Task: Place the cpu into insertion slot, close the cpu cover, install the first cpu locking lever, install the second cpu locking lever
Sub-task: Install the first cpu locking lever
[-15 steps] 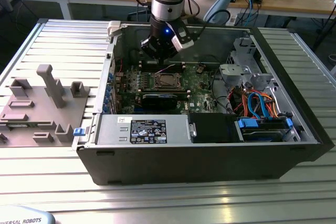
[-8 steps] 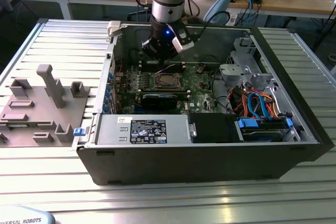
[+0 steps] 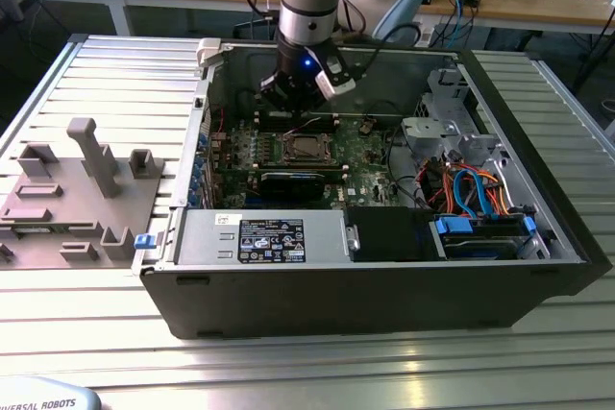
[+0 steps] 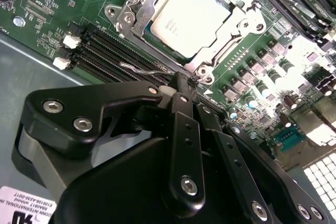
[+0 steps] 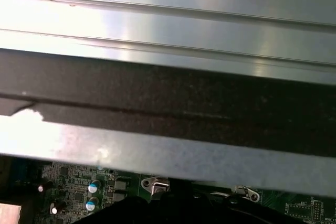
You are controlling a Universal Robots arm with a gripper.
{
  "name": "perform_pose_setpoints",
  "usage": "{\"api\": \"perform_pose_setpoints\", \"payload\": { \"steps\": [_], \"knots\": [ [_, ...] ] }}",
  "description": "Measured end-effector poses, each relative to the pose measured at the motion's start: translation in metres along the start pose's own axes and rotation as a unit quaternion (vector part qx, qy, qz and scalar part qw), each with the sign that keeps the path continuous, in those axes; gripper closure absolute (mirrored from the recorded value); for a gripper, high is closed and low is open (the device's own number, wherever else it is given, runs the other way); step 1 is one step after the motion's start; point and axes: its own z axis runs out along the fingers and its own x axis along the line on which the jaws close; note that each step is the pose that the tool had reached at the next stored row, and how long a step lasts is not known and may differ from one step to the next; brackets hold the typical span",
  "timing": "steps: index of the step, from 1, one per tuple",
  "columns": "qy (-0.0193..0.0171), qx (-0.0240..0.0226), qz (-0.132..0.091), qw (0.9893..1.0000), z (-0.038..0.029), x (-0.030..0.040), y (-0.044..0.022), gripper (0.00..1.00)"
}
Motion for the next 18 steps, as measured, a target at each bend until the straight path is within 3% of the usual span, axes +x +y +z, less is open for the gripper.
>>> {"api": "perform_pose_setpoints", "payload": {
  "steps": [18],
  "knots": [
    [0.0001,0.0014,0.0,1.0,0.0116,-0.0053,-0.0002,0.89]
  ]
}}
